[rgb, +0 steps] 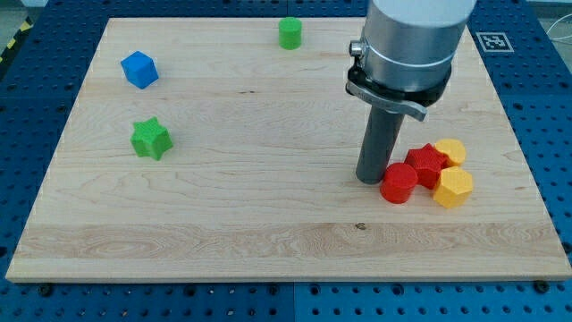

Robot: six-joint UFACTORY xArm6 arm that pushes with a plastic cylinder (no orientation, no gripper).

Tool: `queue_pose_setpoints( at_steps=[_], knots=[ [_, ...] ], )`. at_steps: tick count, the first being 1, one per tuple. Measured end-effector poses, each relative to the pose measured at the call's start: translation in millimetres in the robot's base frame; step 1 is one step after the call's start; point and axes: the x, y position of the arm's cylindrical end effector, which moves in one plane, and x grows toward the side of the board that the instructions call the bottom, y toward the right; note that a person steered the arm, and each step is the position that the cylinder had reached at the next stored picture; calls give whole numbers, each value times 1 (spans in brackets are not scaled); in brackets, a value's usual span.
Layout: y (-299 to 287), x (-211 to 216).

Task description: Point your arm to bottom center

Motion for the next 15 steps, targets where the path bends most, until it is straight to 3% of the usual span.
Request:
queue_pose_setpoints(
  at_steps=[5,10,13,15],
  knots=[
    [16,49],
    [-29,108],
    [-57,107],
    [-63,82]
  ],
)
